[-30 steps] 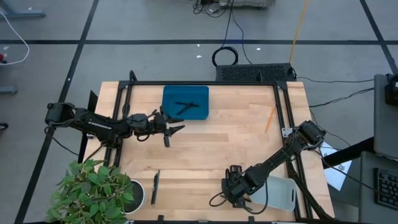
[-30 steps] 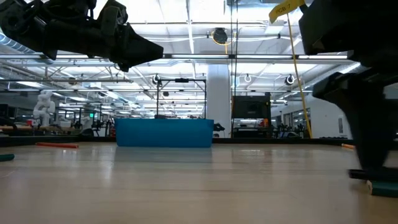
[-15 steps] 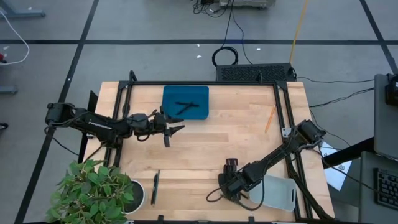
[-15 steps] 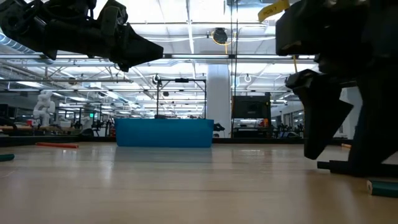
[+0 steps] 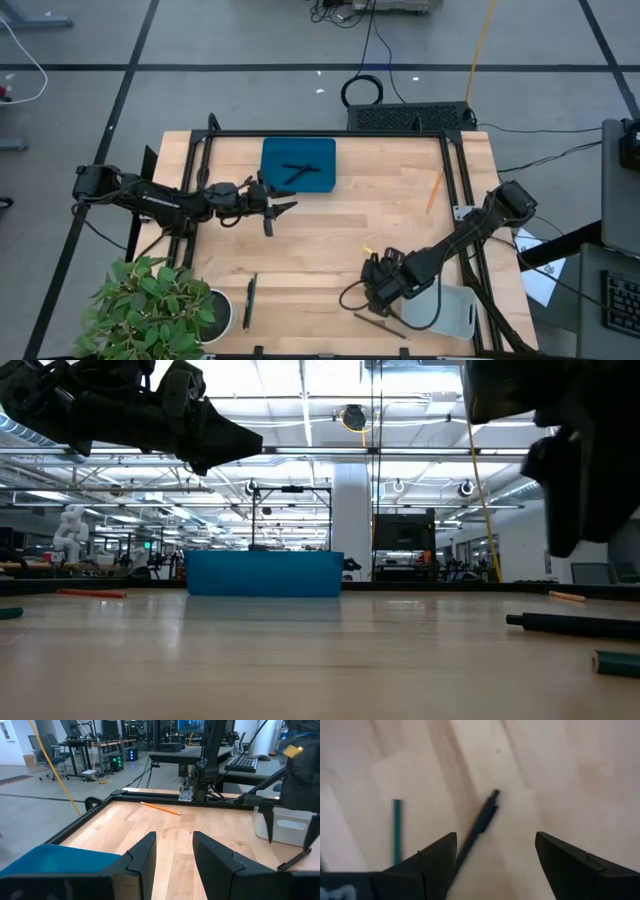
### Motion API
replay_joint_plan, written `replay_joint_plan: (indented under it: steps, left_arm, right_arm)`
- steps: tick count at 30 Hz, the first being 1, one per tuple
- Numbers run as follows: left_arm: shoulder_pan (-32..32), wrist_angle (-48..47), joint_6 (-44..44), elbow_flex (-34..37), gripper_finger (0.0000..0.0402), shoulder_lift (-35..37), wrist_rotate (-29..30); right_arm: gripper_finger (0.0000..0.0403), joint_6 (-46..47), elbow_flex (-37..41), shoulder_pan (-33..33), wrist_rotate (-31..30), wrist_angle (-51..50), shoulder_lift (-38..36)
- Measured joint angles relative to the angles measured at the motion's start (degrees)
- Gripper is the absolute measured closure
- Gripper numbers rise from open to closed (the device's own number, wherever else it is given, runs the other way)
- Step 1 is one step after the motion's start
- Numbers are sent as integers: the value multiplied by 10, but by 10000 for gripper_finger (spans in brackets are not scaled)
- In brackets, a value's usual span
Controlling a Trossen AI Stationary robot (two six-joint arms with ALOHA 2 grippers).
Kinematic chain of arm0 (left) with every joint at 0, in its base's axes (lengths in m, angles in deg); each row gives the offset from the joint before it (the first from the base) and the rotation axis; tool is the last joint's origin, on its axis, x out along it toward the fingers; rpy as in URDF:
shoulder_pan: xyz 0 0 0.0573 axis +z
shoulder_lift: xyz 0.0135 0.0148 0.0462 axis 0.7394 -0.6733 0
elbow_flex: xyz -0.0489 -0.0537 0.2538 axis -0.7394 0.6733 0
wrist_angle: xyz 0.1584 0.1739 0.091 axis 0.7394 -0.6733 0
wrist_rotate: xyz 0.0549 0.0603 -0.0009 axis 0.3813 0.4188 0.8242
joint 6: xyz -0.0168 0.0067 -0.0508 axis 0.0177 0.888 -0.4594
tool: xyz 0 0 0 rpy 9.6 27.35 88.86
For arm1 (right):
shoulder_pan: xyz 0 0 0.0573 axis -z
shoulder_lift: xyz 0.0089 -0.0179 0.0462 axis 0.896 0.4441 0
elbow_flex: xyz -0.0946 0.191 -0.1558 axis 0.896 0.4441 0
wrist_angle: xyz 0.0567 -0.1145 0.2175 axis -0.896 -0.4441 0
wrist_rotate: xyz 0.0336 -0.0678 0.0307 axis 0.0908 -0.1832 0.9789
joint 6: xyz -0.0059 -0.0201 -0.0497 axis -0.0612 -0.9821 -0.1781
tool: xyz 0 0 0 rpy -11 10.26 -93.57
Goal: Sort pens & pencils
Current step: Put the right black pen into the blue bin
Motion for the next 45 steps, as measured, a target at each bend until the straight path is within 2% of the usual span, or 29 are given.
replay_joint_plan:
  steps: [8, 14, 24, 31, 37, 45]
  left_arm:
    - [0, -1, 0, 0, 270, 0, 0]
    - [0, -1, 0, 0, 270, 0, 0]
    - [0, -4, 0, 0, 270, 0, 9]
    - [0, -4, 0, 0, 270, 0, 9]
    - [0, -6, 0, 0, 270, 0, 9]
    - [0, -9, 0, 0, 270, 0, 9]
  right_arm:
    - [140, 94, 77, -4, 75, 62, 6]
    - [140, 110, 116, -4, 76, 107, 2]
    - [140, 86, 121, -3, 73, 125, -19]
    - [140, 55, 120, -4, 63, 215, -27]
    - [140, 73, 119, -5, 62, 171, -27]
    - [140, 80, 119, -5, 59, 165, -14]
